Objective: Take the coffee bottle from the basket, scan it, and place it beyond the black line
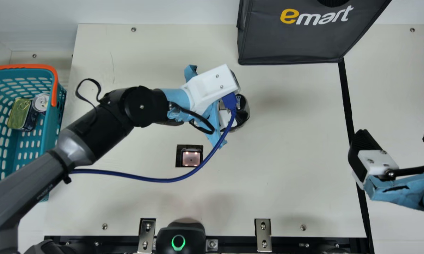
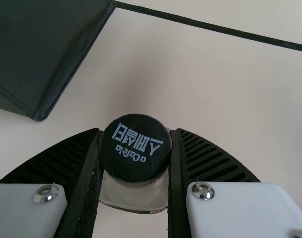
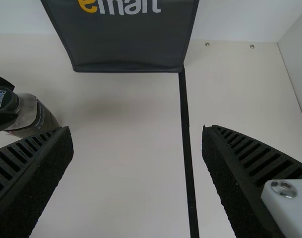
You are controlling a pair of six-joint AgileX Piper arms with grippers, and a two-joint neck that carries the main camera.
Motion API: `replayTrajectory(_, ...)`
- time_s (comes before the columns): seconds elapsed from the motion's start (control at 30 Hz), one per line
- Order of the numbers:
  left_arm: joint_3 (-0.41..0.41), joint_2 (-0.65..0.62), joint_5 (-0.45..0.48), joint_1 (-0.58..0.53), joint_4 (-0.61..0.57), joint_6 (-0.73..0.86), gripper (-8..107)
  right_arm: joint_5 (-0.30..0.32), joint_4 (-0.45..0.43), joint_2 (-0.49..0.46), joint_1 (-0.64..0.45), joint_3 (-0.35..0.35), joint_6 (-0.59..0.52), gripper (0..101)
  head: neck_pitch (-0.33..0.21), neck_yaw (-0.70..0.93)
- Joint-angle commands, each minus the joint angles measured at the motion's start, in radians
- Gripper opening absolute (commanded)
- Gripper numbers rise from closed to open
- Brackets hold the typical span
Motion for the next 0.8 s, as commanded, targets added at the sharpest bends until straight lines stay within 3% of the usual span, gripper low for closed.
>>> replayTrajectory(0.0, -0.002, 0.004, -0.002, -0.002, -0.001, 0.002, 17, 0.000, 0.000, 0.000, 0.000, 0.000, 0.000, 91, -0.027, 0.002)
replayTrajectory(0.7, 0.003, 0.023, -0.025, -0.003, -0.015, -0.005, 87, 0.000, 0.000, 0.000, 0.000, 0.000, 0.000, 91, -0.027, 0.002)
replayTrajectory(0.77, 0.002, 0.025, -0.028, -0.003, -0.015, -0.007, 90, 0.000, 0.000, 0.000, 0.000, 0.000, 0.000, 91, -0.027, 0.002)
